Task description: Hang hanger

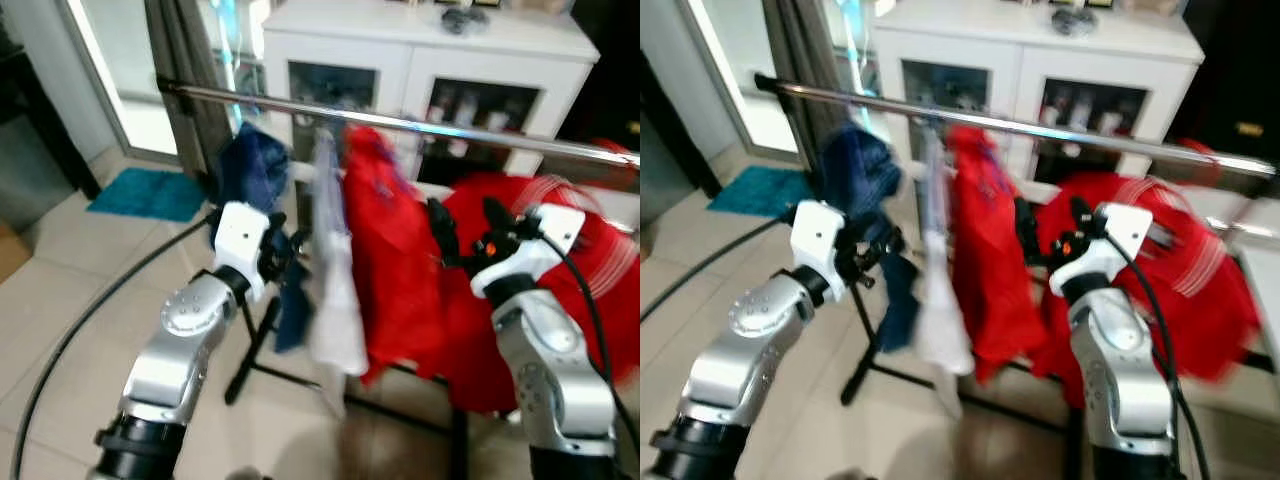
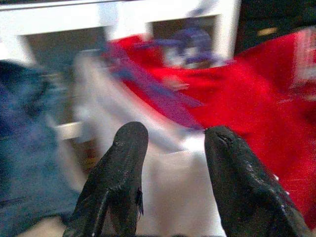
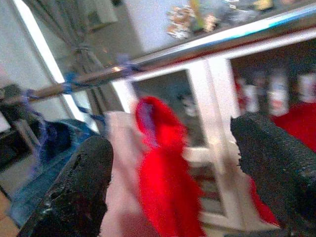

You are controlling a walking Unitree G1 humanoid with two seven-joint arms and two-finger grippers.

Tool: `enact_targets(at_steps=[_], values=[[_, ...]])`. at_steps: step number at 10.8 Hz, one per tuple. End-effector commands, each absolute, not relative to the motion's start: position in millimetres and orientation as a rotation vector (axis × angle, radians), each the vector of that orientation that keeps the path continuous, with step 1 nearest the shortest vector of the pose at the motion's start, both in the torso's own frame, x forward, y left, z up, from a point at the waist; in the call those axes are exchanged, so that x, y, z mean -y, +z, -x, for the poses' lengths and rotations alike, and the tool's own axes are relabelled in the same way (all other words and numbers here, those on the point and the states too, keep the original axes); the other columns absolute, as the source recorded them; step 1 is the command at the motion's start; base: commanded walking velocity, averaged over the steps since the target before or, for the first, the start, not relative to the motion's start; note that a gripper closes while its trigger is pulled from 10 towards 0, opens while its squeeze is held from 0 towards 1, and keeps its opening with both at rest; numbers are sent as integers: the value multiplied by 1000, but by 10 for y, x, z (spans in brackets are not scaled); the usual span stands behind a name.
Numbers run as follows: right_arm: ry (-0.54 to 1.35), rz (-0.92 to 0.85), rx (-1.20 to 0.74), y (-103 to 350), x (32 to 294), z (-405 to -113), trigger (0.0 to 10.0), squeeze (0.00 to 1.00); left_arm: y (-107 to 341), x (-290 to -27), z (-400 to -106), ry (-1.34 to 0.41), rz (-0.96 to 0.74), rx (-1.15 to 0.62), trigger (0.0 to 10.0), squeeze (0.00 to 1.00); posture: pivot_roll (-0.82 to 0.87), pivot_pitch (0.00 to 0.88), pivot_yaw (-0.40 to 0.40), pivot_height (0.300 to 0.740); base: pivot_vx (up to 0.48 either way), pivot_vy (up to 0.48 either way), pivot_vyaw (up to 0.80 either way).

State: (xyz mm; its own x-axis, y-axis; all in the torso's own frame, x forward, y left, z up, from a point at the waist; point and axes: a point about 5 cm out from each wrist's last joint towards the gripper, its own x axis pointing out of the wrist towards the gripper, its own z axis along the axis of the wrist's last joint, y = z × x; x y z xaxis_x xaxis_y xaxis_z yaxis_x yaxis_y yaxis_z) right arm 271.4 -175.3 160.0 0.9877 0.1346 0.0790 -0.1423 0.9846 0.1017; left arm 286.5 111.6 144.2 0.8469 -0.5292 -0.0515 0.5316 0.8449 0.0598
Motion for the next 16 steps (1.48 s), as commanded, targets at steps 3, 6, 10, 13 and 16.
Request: enact_targets(at_steps=[3,6,10,13,16], values=[[131,-119,71,1649,1727,-2719,10000,984,1445,-1132,-2858,-563,-91,-40,10000,0,-14,0,16,740,0,-254,0],[51,-60,55,1691,1822,-2813,10000,1000,1508,-1069,-2821,-660,-90,-4,10000,0,-17,0,19,740,0,0,0],[4,26,1,1737,2046,-3142,10000,1000,1484,-968,-2729,-866,-103,-45,10000,0,-21,0,22,740,0,0,0],[66,102,-13,1697,2167,-3436,10000,976,1503,-961,-2705,-917,-110,-42,10000,0,-5,0,13,740,0,0,0],[101,207,-97,1747,2341,-3668,10000,0,1502,-979,-2715,-943,-133,-51,10000,0,8,0,4,740,0,0,0]])
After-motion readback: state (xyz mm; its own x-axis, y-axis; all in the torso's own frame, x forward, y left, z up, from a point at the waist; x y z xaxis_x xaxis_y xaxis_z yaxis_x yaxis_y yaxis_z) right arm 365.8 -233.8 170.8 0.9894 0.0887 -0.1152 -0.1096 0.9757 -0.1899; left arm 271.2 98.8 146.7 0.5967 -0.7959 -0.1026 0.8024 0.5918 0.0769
